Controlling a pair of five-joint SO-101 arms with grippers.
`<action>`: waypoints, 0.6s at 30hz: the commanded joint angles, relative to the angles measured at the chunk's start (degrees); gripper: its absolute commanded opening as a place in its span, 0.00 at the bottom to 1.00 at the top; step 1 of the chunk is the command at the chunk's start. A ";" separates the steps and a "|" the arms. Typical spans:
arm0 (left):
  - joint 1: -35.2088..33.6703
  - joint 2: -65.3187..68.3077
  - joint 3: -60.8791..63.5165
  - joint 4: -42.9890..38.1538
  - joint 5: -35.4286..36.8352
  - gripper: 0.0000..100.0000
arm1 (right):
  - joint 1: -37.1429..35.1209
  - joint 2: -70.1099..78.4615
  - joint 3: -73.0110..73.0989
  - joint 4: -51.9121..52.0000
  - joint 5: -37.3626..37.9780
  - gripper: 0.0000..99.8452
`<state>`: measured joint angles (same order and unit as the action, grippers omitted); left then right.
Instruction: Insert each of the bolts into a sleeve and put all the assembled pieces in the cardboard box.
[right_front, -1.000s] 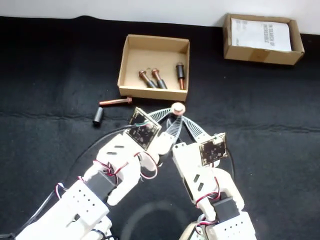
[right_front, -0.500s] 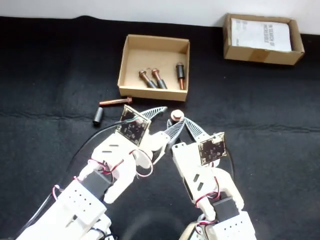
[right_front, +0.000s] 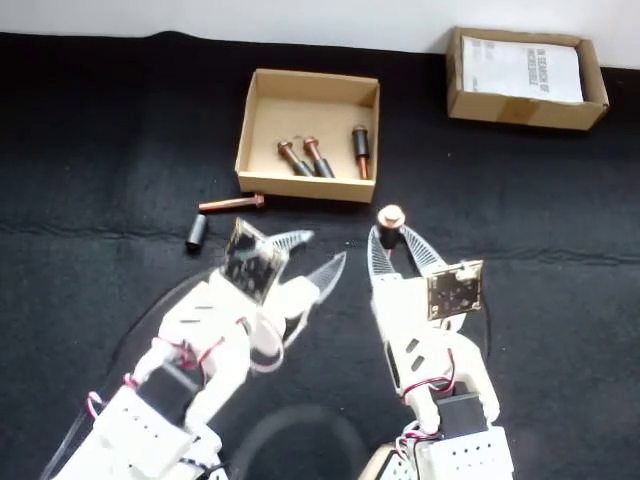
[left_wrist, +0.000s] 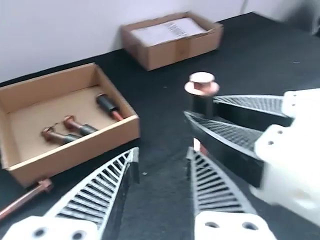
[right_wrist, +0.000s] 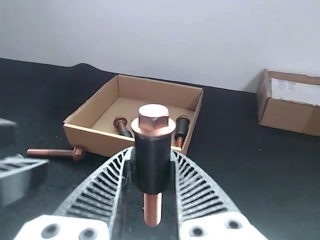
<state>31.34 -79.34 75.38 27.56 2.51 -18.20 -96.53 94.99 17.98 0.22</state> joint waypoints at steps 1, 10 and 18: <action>2.33 -10.95 1.36 4.31 -0.44 0.04 | 1.10 0.22 8.48 -1.36 -0.53 0.01; -16.13 -24.31 6.90 9.67 -0.18 0.01 | 1.10 0.66 3.91 -0.92 -5.80 0.01; -39.08 -24.31 14.55 0.00 -0.09 0.01 | 1.01 0.84 -8.31 7.52 -11.60 0.01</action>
<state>-0.04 -102.99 87.87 32.04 2.59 -17.58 -96.09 92.97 24.13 -10.07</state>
